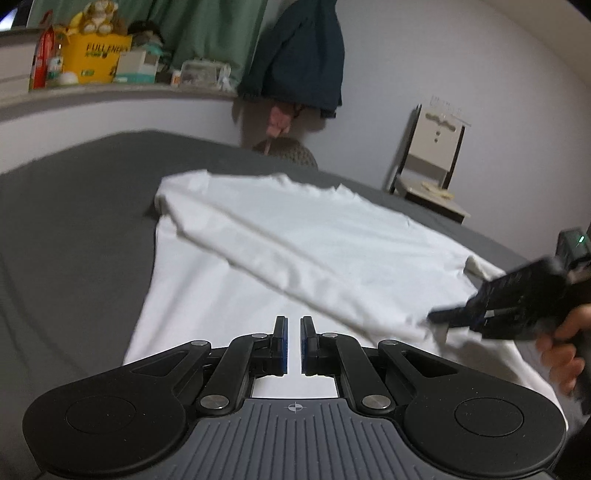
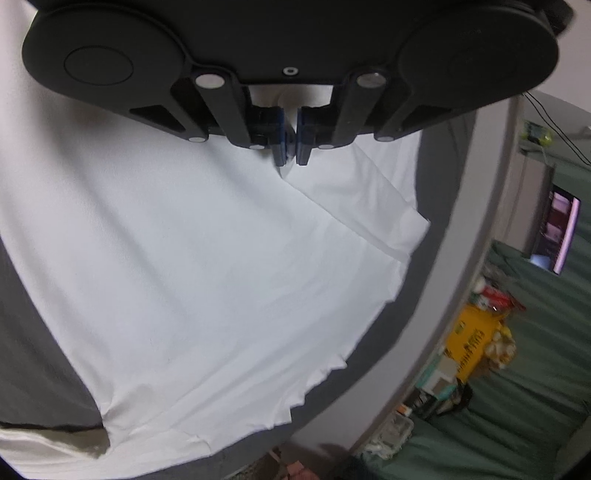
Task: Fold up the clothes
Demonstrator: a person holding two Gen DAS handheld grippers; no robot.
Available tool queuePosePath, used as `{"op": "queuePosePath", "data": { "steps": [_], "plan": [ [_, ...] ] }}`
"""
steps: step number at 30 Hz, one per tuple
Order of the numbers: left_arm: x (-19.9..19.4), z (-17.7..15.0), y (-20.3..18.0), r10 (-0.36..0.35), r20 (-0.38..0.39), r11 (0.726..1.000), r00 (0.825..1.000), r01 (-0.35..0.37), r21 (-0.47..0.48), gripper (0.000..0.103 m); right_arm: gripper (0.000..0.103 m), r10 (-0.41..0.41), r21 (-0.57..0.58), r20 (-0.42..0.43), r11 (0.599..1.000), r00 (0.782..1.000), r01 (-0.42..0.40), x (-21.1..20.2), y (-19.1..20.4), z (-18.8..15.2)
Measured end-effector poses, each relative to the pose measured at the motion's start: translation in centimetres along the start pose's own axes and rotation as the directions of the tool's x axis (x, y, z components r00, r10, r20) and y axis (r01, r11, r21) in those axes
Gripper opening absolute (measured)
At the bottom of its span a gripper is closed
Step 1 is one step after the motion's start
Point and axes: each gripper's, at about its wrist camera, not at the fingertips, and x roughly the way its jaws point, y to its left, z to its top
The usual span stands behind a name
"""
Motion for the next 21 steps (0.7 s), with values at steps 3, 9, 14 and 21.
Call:
{"op": "queuePosePath", "data": {
  "steps": [3, 9, 14, 21],
  "plan": [
    [0.8, -0.5, 0.5, 0.016, -0.021, 1.0, 1.0, -0.017, -0.011, 0.004, 0.006, 0.017, 0.016, 0.017, 1.0, 1.0, -0.018, -0.6, -0.2, 0.0],
    [1.9, -0.6, 1.7, 0.026, -0.013, 0.997, 1.0, -0.027, -0.067, 0.004, 0.006, 0.023, 0.049, 0.049, 0.998, 0.999, -0.026, -1.5, -0.7, 0.1],
    [2.3, -0.9, 1.5, 0.021, -0.023, 0.999, 1.0, -0.022, -0.045, 0.004, 0.006, 0.011, 0.065, 0.058, 0.998, 0.998, -0.015, -1.4, -1.1, 0.3],
    [2.3, -1.0, 0.6, 0.042, -0.028, 0.999, 0.999, -0.042, 0.012, 0.004, 0.005, 0.034, 0.095, 0.073, 0.995, 0.997, -0.041, -1.8, -1.6, 0.4]
  ]
}}
